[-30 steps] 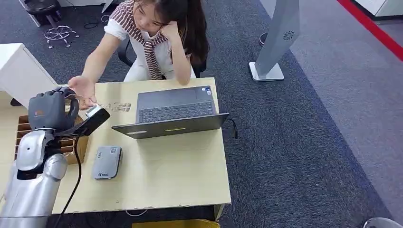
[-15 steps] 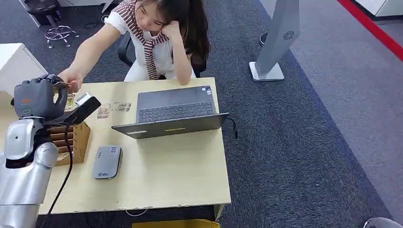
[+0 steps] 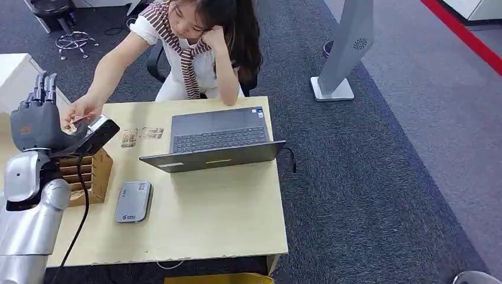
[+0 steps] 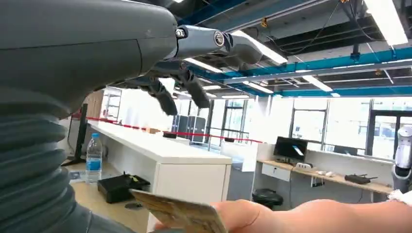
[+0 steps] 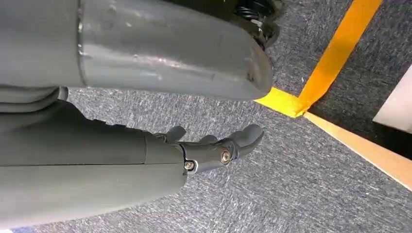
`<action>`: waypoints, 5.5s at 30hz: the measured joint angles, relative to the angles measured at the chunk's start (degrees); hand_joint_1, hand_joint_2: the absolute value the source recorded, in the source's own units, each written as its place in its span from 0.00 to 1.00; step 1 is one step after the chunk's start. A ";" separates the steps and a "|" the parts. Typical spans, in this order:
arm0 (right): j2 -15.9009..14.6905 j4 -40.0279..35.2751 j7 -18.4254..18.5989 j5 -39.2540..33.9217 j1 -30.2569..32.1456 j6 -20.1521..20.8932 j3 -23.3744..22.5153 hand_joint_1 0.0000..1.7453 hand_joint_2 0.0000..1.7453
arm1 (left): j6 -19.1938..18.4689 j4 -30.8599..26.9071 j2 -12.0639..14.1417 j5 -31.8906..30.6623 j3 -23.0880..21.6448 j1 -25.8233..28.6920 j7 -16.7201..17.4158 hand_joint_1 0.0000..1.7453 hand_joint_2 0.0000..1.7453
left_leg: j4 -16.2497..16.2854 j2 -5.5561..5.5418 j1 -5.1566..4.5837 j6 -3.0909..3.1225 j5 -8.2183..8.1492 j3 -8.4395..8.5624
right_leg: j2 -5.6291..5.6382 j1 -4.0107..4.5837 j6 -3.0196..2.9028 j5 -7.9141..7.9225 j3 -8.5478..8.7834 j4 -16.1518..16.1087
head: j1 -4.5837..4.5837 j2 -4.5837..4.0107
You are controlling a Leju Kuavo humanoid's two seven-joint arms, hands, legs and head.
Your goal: Pass the card to the sensor for recognition and then transmit it.
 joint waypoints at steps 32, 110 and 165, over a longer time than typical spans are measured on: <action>-1.03 0.07 -3.89 -3.85 3.36 -1.03 -2.08 0.00 0.00 | 16.00 -23.49 -0.07 3.85 9.47 41.29 -14.25 0.00 1.00 | -0.04 0.05 0.00 0.04 -0.31 -0.02 | 0.10 -0.03 0.11 -0.36 -0.02 -0.01 | -0.07 -0.02; -1.49 0.07 -3.06 0.11 1.89 1.81 -1.53 0.00 0.00 | 4.22 1.62 1.05 -5.44 14.25 24.08 -4.57 0.00 1.00 | -0.02 0.04 0.02 0.00 -0.22 0.03 | 0.09 0.00 -0.03 -0.24 -0.04 -0.02 | -0.07 -0.02; -1.49 0.07 -3.87 -1.62 1.95 1.00 -1.60 0.00 0.00 | 5.09 -5.87 0.39 -1.90 12.85 26.09 -7.10 1.00 1.00 | -0.02 0.05 0.02 0.00 -0.23 0.01 | 0.10 0.00 -0.03 -0.25 -0.05 -0.02 | -0.07 -0.02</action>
